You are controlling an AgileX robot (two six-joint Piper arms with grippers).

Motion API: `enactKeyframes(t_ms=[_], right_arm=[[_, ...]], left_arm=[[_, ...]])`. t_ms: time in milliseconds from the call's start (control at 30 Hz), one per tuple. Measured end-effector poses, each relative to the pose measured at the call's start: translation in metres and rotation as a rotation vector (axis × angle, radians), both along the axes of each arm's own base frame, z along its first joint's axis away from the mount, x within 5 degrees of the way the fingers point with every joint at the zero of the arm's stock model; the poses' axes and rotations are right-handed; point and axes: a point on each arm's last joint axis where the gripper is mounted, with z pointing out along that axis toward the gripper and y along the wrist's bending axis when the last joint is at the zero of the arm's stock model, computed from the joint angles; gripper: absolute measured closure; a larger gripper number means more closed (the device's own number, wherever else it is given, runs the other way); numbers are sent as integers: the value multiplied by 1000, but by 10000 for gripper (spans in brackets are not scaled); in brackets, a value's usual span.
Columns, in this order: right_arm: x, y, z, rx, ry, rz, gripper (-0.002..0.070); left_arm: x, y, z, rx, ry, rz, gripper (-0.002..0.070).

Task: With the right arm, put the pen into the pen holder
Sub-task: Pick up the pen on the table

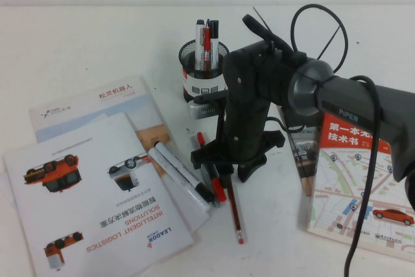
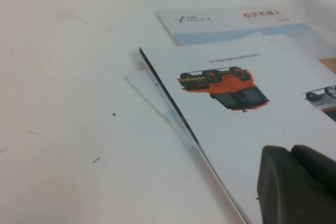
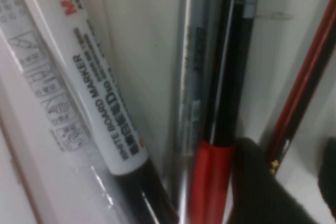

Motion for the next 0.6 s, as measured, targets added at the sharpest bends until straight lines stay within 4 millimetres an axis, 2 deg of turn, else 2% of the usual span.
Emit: enactKeyframes(t_ms=[200,367,500,600], right_arm=[[1,1,-3,-1,8,-3,492],[1,0,-3,-7,5,0,645],[1,-1,1,-16,-8,5,657],[-1,-3,13,2,-55,8,659]], left_arm=[[0,0,0,0,0,0,678],[0,0,0,0,0,0,677],[0,0,0,0,0,0,678],[0,0,0,0,0,0,678]])
